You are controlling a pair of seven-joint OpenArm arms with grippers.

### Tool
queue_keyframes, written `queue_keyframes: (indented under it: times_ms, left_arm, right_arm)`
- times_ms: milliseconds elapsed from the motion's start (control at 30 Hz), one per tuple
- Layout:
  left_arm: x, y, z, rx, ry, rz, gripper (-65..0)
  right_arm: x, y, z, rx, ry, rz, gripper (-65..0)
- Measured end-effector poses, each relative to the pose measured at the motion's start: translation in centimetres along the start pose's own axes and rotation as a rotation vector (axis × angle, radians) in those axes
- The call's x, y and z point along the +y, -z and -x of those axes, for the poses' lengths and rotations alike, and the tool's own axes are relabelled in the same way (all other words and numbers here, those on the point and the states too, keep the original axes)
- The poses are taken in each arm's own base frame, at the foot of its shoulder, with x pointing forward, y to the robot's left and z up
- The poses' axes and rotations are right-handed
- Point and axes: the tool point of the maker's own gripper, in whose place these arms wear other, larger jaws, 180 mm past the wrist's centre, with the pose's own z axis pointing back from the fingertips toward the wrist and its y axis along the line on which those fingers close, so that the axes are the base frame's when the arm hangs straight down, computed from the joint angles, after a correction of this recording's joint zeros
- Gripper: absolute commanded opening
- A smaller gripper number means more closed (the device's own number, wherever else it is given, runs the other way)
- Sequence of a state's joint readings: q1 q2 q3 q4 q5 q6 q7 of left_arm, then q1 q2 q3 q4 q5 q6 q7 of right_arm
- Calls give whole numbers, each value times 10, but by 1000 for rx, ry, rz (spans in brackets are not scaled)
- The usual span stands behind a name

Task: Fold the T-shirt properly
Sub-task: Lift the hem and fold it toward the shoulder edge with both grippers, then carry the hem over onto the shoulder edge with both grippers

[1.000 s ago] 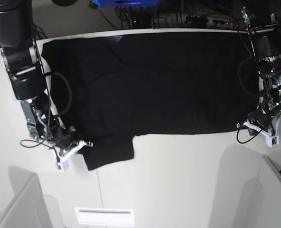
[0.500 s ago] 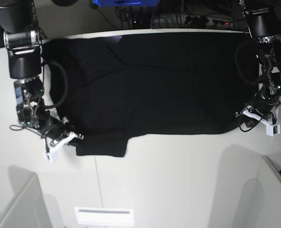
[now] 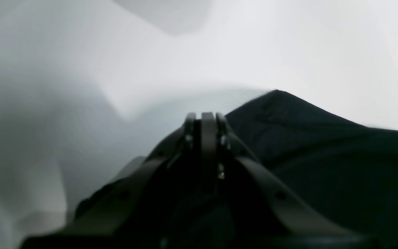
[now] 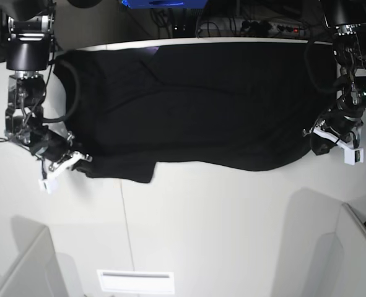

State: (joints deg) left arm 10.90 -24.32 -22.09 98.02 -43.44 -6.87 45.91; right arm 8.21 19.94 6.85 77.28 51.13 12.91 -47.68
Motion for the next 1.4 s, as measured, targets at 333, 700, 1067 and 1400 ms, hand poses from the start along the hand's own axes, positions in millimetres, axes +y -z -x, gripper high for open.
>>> queue_keyframes:
  times_ms: [333, 700, 1067, 1400]
  left_arm:
    - [14, -22, -2, -26, 12, -43, -650]
    - [14, -31, 18, 17, 22, -46, -650]
    - [16, -52, 1, -34, 70, -69, -650]
    - [15, -59, 21, 16, 79, -68, -650]
  right_arm:
    - [-3, -38, 16, 3, -4, 21, -650]
    - [2, -73, 23, 5, 10, 38, -650]
    - [12, -87, 46, 34, -22, 49, -650]
    - [0, -97, 46, 6, 26, 73, -650]
